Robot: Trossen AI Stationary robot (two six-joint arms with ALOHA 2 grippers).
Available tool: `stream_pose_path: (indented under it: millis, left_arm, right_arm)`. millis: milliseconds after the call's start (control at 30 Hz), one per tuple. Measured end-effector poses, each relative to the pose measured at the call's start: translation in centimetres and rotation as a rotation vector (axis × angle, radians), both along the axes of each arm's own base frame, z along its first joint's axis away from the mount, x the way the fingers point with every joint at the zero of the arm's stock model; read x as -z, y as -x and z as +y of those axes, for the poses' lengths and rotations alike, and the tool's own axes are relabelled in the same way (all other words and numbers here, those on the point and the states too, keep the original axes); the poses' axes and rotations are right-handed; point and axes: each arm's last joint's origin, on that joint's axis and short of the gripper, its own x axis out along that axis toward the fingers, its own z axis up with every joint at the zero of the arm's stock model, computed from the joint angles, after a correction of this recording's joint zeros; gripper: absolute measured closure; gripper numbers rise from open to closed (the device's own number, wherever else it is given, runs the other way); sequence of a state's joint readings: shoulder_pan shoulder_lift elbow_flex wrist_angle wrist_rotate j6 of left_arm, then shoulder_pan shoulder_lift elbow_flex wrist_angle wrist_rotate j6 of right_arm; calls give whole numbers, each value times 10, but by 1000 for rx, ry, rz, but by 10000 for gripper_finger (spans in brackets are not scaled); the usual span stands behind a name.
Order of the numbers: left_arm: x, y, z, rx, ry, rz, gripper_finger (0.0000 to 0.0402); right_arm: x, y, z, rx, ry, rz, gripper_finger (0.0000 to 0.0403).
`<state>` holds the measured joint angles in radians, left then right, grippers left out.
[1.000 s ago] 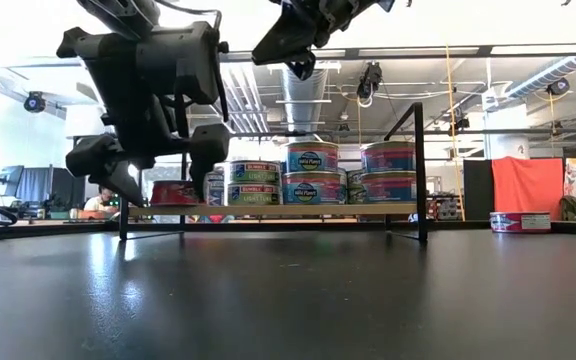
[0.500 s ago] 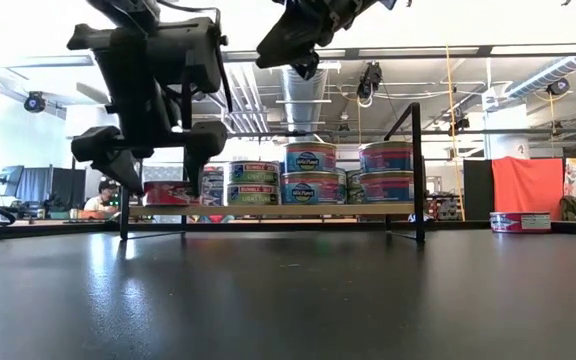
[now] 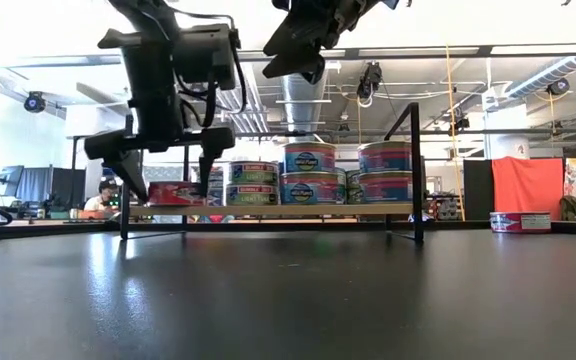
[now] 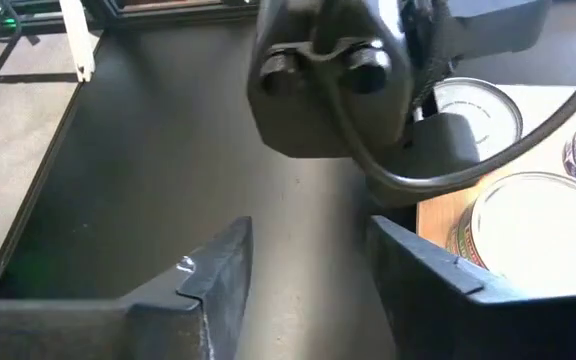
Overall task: Stack canned seafood by type on shelf
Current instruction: Put the bottom red tuna can on the shelf
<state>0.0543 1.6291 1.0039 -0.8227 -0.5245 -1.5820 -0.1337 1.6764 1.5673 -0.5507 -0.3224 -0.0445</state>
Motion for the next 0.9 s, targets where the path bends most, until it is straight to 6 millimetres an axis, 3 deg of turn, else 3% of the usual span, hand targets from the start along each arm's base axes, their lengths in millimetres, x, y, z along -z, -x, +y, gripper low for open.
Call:
stream_pose_path:
  millis: [367, 567, 733, 900]
  left_arm:
    - [-27, 2, 4, 68, 15, 61, 3]
    - [-37, 7, -3, 137, 144, 73, 3]
    - [-35, -2, -12, 185, 203, -34, 3]
    - [-25, -4, -6, 112, 144, -31, 17]
  right_arm:
    - [3, 3, 0, 6, -12, 44, 179]
    - [3, 3, 0, 11, -18, 46, 167]
    - [3, 3, 0, 18, -18, 48, 159]
    - [4, 2, 0, 32, -31, 59, 163]
